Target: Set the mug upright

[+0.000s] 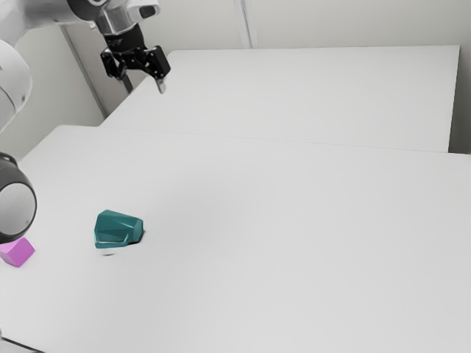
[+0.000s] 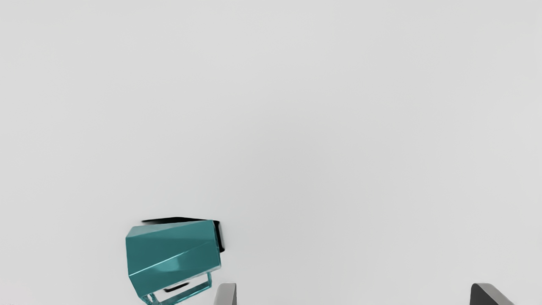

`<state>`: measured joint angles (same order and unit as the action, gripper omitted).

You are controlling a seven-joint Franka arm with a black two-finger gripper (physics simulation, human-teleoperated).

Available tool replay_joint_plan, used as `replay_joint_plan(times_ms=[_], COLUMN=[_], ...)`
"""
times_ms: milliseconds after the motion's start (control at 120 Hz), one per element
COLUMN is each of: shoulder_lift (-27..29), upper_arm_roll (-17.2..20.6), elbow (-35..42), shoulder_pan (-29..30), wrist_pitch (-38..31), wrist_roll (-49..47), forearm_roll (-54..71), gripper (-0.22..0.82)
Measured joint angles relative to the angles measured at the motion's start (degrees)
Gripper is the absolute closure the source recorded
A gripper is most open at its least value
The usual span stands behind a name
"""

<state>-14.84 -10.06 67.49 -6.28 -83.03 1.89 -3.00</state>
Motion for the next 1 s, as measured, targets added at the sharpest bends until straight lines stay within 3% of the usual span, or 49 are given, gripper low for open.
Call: replay_joint_plan(times_ms=[142, 258, 333, 392, 433, 500, 650, 842, 1000], shoulder_lift=[6.6, 8.6, 10.6, 10.9, 10.1, 8.1, 3.2, -4.3, -5.6], upper_arm_roll=[-0.3, -6.3, -7.6, -4.8, -2.7, -4.2, -11.0, -12.1, -12.8], elbow=[10.7, 20.2, 28.3, 33.2, 35.3, 36.7, 38.7, 41.5, 44.7], shoulder_pan=[0.0, -0.2, 3.7, 11.2, 16.9, 20.7, 23.8, 27.9, 28.1], wrist_pitch=[-0.4, -3.8, -7.3, -10.0, -11.6, -13.3, -13.5, -12.5, -12.1], wrist_roll=[-0.9, 0.2, 1.9, 3.9, 5.7, 9.5, 20.8, 37.0, 47.7], forearm_roll=[-1.7, -4.6, -7.0, -10.2, -12.9, -18.0, -31.3, -46.0, -52.2], gripper=[0.00, 0.00, 0.00, 0.00, 0.00, 0.00, 0.00, 0.00, 0.00])
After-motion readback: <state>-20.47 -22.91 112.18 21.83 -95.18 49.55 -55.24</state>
